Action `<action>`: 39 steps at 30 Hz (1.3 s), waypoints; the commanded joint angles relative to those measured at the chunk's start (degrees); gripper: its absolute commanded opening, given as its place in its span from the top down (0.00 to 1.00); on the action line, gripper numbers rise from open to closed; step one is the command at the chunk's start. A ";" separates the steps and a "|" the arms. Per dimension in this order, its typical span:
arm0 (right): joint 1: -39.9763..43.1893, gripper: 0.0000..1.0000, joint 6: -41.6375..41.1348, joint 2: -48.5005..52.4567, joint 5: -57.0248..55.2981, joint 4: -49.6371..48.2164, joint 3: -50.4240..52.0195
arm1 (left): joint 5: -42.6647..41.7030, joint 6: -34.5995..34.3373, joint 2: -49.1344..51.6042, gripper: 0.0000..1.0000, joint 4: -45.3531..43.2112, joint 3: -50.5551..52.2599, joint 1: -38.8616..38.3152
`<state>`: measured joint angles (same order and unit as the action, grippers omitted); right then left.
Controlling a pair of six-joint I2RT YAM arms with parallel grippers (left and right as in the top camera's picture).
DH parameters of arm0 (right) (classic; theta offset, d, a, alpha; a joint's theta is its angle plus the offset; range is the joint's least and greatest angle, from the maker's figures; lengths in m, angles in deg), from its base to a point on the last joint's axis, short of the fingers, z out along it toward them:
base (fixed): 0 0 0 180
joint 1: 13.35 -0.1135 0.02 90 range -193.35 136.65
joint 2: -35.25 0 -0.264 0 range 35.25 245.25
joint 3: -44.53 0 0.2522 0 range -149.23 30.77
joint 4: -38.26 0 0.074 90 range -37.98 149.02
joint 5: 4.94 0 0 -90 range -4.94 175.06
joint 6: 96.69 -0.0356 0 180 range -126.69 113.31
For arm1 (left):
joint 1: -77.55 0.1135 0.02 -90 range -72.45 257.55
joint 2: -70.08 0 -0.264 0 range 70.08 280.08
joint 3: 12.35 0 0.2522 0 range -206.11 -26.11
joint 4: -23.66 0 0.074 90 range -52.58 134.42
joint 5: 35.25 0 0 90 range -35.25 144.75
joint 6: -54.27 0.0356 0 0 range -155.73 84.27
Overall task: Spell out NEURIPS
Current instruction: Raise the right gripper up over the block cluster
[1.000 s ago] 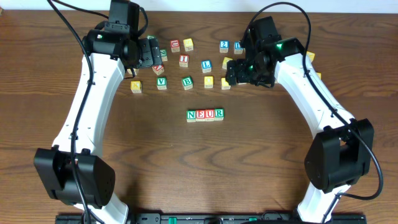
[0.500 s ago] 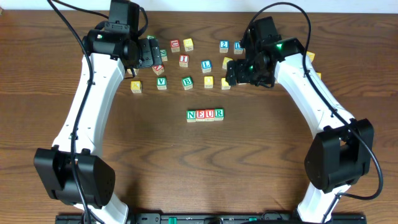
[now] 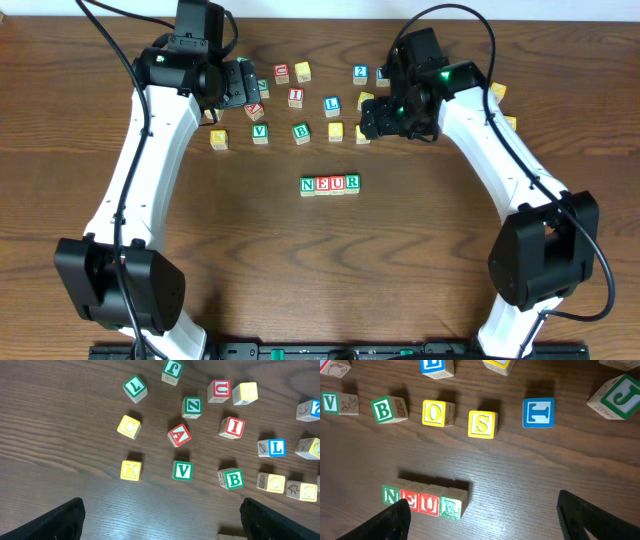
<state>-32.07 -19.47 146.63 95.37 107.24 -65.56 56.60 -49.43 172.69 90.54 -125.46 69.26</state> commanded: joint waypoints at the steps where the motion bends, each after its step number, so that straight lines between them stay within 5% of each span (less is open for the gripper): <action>1: -0.57 0.12 0.85 -0.74 -0.28 -0.20 -0.52 | 0.17 -0.50 0.26 0.02 -0.11 0.52 0.20; 14: 0.11 0.15 -2.84 -0.74 -1.38 -1.79 -1.16 | 0.17 -0.50 0.26 0.02 -0.33 0.52 0.20; 23: 0.96 0.15 -2.75 -0.33 -12.37 6.12 -13.64 | 0.61 -0.28 0.26 0.02 -2.38 0.52 0.26; 39: 0.24 0.18 -0.85 15.39 -10.80 13.68 -37.11 | 3.78 -0.26 0.13 0.02 -1.77 0.33 6.23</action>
<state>-31.48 -21.09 160.81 84.62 120.35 -99.73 59.26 -49.40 172.69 88.27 -125.46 73.76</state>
